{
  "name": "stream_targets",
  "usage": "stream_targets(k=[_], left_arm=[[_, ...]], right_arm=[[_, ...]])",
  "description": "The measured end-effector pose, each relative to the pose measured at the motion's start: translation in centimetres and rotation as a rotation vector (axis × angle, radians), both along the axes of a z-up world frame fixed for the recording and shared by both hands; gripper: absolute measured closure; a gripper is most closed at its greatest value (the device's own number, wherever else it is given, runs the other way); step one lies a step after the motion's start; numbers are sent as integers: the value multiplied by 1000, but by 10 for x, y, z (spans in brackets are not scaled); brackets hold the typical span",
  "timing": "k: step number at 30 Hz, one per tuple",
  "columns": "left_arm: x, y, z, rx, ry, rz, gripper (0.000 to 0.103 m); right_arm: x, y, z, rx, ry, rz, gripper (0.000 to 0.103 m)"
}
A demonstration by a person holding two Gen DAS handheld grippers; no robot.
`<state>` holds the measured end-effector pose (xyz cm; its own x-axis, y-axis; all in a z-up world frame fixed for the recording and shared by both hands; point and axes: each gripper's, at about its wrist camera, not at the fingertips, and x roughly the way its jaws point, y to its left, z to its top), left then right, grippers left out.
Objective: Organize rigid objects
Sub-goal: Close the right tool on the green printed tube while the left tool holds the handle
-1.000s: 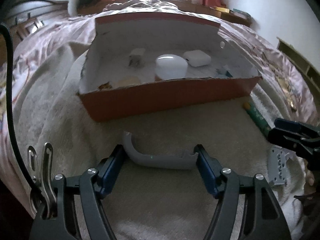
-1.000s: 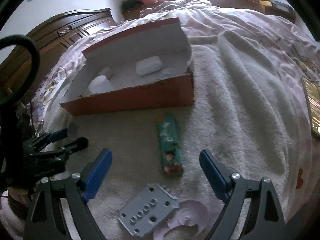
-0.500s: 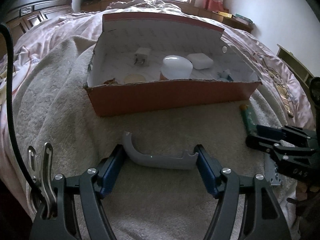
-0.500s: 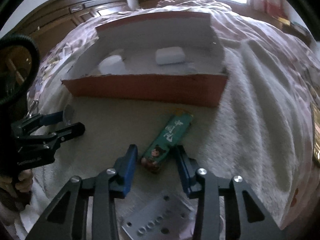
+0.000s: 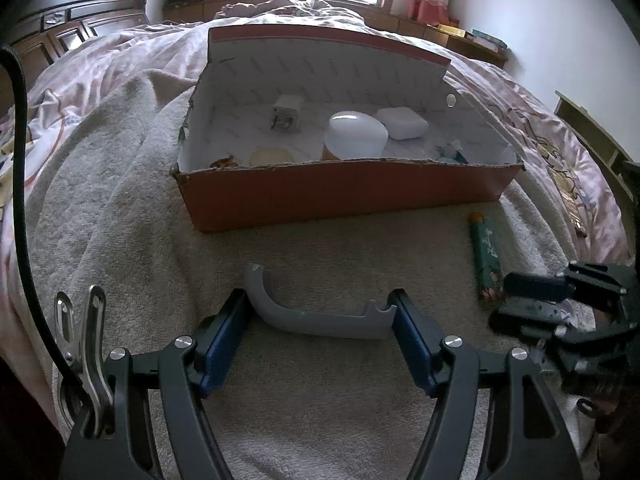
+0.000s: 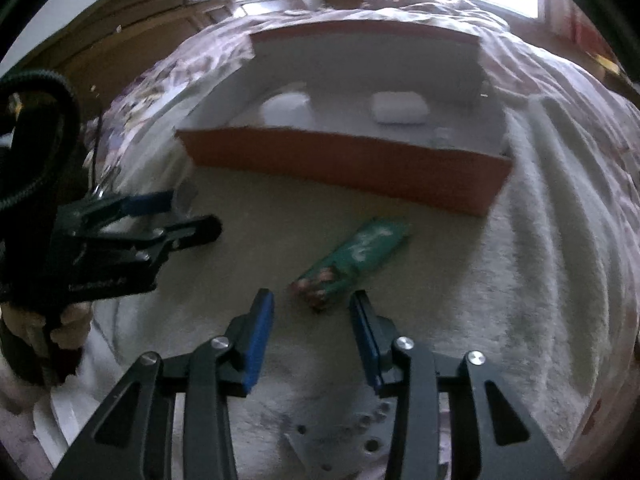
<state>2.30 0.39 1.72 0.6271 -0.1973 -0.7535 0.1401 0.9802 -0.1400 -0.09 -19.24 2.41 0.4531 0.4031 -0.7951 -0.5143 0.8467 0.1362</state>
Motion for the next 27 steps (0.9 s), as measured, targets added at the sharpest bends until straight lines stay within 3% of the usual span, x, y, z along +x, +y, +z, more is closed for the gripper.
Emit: stream_targets(k=[9, 12, 14, 16, 20, 27], left_arm=[[-1, 8, 0, -15, 5, 31, 31], [-1, 9, 0, -13, 6, 32, 31], [-1, 9, -1, -14, 6, 31, 31], [-1, 9, -1, -14, 6, 31, 31], [-1, 9, -1, -12, 6, 31, 31], [-1, 8, -1, -15, 7, 31, 31]], right_arm=[[0, 20, 2, -10, -26, 44, 58], [-2, 12, 6, -4, -36, 22, 43], [1, 8, 9, -12, -55, -3, 22], [6, 0, 13, -25, -83, -42, 12], [21, -5, 12, -31, -82, -18, 2], [41, 12, 1, -123, -104, 21, 1]])
